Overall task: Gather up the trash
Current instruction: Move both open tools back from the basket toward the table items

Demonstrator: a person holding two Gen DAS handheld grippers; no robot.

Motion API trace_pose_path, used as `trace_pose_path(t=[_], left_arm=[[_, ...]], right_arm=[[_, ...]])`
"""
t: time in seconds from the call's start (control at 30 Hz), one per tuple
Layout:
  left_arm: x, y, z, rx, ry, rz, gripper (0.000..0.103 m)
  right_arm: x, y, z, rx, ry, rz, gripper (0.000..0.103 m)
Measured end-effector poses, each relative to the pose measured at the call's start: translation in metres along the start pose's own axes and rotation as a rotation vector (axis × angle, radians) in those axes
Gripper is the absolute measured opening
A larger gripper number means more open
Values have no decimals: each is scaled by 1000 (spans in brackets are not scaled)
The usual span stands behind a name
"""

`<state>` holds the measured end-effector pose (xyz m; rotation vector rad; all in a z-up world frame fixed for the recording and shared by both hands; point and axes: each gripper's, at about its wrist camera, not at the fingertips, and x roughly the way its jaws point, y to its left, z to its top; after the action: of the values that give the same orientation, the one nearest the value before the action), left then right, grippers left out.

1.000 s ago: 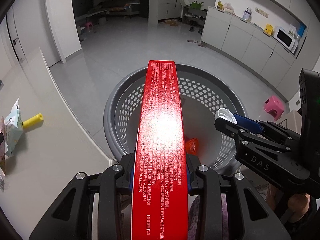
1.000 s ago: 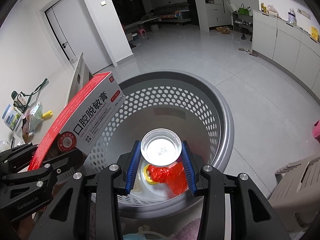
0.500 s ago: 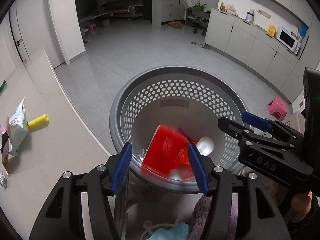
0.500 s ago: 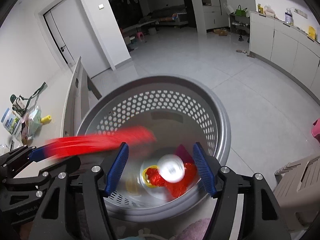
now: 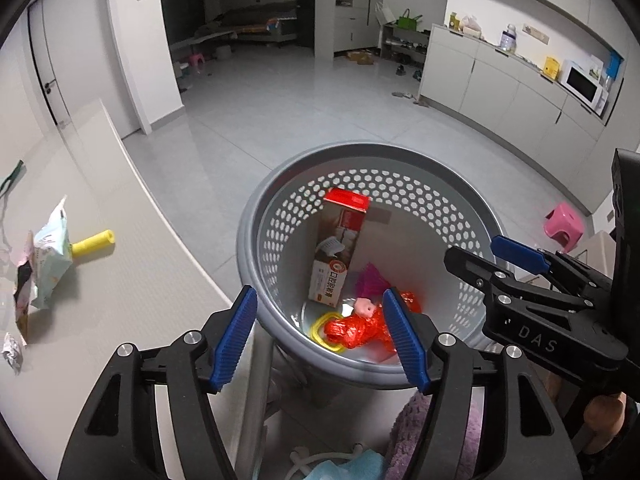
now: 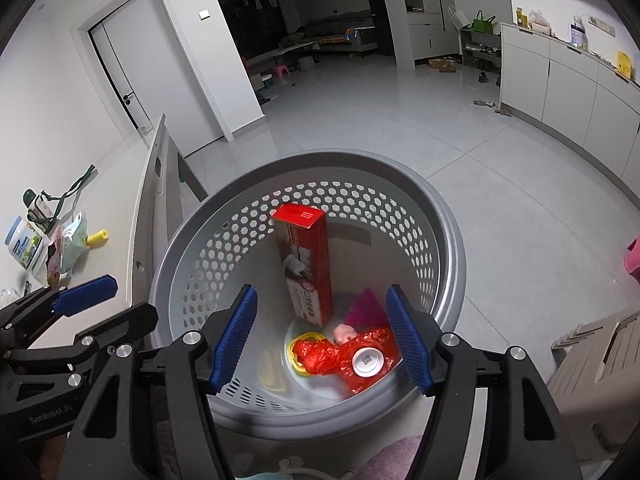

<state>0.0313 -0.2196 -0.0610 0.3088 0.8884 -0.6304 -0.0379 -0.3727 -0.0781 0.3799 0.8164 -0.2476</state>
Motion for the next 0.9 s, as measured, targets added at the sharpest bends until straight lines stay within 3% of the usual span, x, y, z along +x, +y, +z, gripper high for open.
trace_pose_path(t=[0.9], left_arm=[[-39,18,-8,-45,-111,104,81]], right_arm=[[-22,29,-6,-35,-29,-10,69]])
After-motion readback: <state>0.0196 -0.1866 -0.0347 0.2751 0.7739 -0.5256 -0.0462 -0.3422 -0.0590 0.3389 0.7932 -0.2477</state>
